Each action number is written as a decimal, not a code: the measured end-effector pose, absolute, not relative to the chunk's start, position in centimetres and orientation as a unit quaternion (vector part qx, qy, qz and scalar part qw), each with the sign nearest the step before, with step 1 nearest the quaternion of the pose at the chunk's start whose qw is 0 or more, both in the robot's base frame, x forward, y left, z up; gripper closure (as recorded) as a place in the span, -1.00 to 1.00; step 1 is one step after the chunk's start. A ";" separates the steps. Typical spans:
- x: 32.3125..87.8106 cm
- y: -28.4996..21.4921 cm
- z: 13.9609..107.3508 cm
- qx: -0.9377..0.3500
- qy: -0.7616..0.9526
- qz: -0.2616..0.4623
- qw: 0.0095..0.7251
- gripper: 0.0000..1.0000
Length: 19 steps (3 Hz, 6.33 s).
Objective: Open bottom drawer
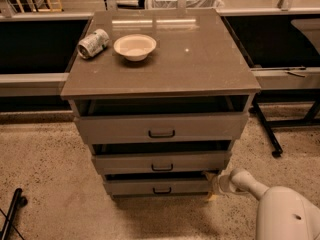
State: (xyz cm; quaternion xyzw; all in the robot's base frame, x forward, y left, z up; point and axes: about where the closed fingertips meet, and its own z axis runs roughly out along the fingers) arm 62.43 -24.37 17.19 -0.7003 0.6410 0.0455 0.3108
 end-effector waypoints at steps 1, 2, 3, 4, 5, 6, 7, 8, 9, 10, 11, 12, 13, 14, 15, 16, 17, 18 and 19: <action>61.9 -24.2 16.8 -0.706 0.639 0.059 0.298 -0.01; 60.5 -23.9 16.8 -0.707 0.636 0.086 0.297 0.10; 59.8 -24.0 17.2 -0.706 0.636 0.098 0.296 0.00; 59.9 -24.0 17.4 -0.706 0.636 0.098 0.296 -0.06; 59.9 -24.0 17.5 -0.706 0.636 0.098 0.296 -0.42; 59.9 -24.0 17.5 -0.706 0.636 0.098 0.296 -0.88; 59.9 -24.0 17.5 -0.706 0.636 0.098 0.296 -1.00; 59.8 -23.8 17.2 -0.703 0.639 0.104 0.295 -1.00; 59.8 -23.8 17.2 -0.703 0.639 0.104 0.295 -1.00; 57.9 -23.6 16.7 -0.706 0.646 0.102 0.271 -0.62; 55.6 -26.0 17.7 -0.704 0.678 0.052 0.204 -0.09; 51.0 -25.2 17.8 -0.708 0.683 0.059 0.169 -0.10; 49.5 -24.7 17.8 -0.708 0.684 0.068 0.163 -0.28; 49.5 -24.7 17.8 -0.708 0.684 0.068 0.163 -0.66; 49.5 -24.7 17.8 -0.708 0.683 0.068 0.163 -1.00; 49.5 -24.7 17.8 -0.708 0.683 0.068 0.163 -1.00; 48.6 -23.7 17.2 -0.722 0.668 0.096 0.151 -1.00; 46.9 -21.8 16.6 -0.739 0.640 0.149 0.148 -1.00; 45.6 -21.5 16.7 -0.744 0.632 0.168 0.137 -0.94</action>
Offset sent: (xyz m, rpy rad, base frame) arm -0.0353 0.0031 0.0008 0.0691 0.1144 0.0691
